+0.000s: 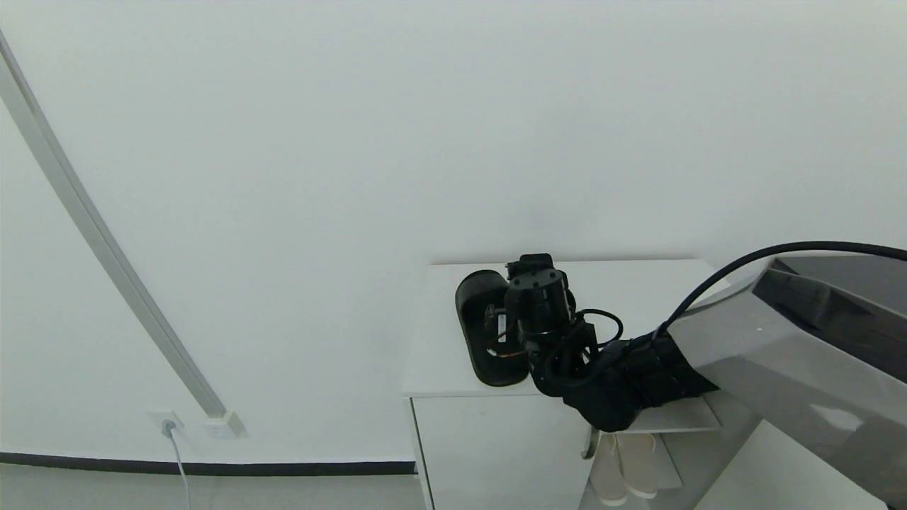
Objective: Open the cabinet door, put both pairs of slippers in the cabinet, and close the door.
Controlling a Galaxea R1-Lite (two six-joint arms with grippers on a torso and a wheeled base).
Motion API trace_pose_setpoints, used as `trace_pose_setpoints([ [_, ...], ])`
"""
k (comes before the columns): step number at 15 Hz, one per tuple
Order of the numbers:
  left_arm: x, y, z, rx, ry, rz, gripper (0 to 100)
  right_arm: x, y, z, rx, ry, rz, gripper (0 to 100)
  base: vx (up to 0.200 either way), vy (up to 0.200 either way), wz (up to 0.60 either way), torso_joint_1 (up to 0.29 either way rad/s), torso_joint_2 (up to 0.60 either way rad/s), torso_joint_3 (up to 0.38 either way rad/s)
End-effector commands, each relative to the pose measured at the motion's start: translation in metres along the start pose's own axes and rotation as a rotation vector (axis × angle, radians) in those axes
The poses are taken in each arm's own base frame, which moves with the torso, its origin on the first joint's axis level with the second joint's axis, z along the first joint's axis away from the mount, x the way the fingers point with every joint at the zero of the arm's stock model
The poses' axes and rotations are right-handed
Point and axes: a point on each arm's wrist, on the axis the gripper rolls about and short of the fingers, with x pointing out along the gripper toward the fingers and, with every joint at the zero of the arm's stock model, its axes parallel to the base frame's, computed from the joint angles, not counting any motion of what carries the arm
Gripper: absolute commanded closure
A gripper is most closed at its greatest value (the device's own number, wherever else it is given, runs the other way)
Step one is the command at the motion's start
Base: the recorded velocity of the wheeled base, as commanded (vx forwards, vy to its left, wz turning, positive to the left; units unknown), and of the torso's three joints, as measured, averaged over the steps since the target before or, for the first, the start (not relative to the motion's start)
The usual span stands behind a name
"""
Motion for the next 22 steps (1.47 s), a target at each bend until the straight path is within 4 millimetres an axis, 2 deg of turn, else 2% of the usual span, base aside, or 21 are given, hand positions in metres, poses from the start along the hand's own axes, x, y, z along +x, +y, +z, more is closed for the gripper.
trace_pose_setpoints([
  [1, 0.0, 0.0, 0.0, -0.002, 0.001, 0.001, 100, 0.023, 0.001, -0.006, -0.011, -0.009, -0.011, 0, 0.0, 0.0, 0.0, 0.0, 0.0, 0.0],
  [3, 0.0, 0.0, 0.0, -0.003, 0.001, 0.001, 100, 0.039, -0.004, -0.004, -0.006, -0.023, -0.021, 0, 0.0, 0.0, 0.0, 0.0, 0.0, 0.0],
  [8, 0.0, 0.0, 0.0, -0.002, 0.001, 0.003, 100, 0.053, -0.007, 0.0, -0.006, -0.015, 0.003, 0, 0.0, 0.0, 0.0, 0.0, 0.0, 0.0],
  [9, 0.0, 0.0, 0.0, -0.003, 0.001, 0.003, 100, 0.053, -0.007, 0.0, -0.006, -0.015, 0.003, 100, 0.0, 0.0, 0.0, 0.0, 0.0, 0.0],
  [18, 0.0, 0.0, 0.0, -0.003, 0.001, 0.003, 100, 0.051, -0.008, 0.004, 0.002, -0.024, 0.004, 100, 0.0, 0.0, 0.0, 0.0, 0.0, 0.0],
  [19, 0.0, 0.0, 0.0, -0.003, 0.001, 0.003, 100, 0.046, -0.01, 0.012, 0.009, -0.036, 0.003, 100, 0.0, 0.0, 0.0, 0.0, 0.0, 0.0],
  [21, 0.0, 0.0, 0.0, 0.001, 0.001, 0.001, 100, 0.014, -0.022, 0.042, 0.024, -0.057, 0.035, 100, 0.0, 0.0, 0.0, 0.0, 0.0, 0.0],
  [22, 0.0, 0.0, 0.0, 0.001, 0.001, 0.001, 100, 0.0, -0.027, 0.05, 0.023, -0.055, 0.057, 100, 0.0, 0.0, 0.0, 0.0, 0.0, 0.0],
])
